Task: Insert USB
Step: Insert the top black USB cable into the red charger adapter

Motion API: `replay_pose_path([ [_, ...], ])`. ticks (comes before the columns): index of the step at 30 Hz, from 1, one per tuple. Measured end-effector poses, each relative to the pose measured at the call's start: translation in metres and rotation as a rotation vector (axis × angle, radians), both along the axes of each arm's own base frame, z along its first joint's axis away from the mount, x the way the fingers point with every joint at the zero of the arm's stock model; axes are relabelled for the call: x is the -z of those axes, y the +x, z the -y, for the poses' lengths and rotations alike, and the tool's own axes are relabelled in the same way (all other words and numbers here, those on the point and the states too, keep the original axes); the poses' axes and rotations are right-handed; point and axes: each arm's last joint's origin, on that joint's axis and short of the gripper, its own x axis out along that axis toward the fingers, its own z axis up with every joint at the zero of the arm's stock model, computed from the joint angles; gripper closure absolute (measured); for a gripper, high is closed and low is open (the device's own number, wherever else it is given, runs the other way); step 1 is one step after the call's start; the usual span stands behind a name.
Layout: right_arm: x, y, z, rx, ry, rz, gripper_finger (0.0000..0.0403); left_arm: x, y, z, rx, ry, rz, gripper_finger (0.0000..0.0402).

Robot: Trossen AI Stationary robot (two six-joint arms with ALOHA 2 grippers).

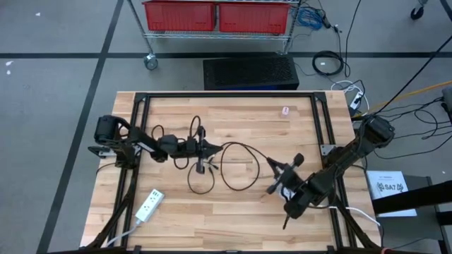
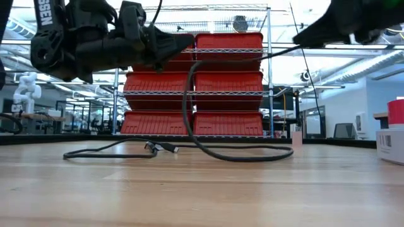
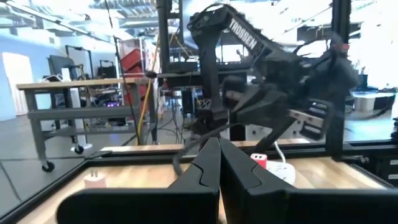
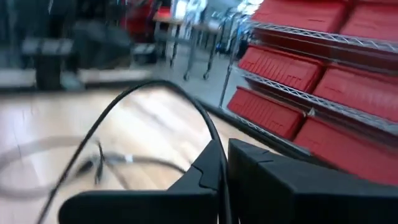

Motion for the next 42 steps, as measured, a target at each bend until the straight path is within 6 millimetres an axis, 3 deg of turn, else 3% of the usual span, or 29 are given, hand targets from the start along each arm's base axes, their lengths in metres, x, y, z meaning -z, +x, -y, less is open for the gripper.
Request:
replay_pose_path([
  [7, -0.027, 0.032, 0.004, -0.178, -0.044, -0.352, 0.0403, 0.000, 0.000, -0.010, -0.021, 0.006, -0.005, 0.0400],
  [12, -0.038, 0.053, 0.013, -0.286, -0.086, -0.415, 0.0402, 0.000, -0.001, -0.020, -0.039, 0.017, -0.005, 0.0400],
  [21, -0.072, 0.077, 0.019, -0.452, -0.246, -0.194, 0.0402, -0.001, -0.004, -0.038, 0.003, 0.048, 0.005, 0.0400],
  [28, -0.069, 0.077, 0.052, -0.561, -0.315, 0.090, 0.0402, -0.006, -0.001, -0.041, 0.107, 0.080, 0.030, 0.0400],
  [34, -0.068, 0.077, 0.082, -0.625, -0.309, 0.263, 0.0402, -0.016, 0.016, -0.026, 0.214, 0.126, 0.037, 0.0400],
  [42, -0.071, 0.077, 0.087, -0.662, -0.312, 0.310, 0.0402, -0.013, 0.042, -0.022, 0.080, 0.179, -0.148, 0.0371],
])
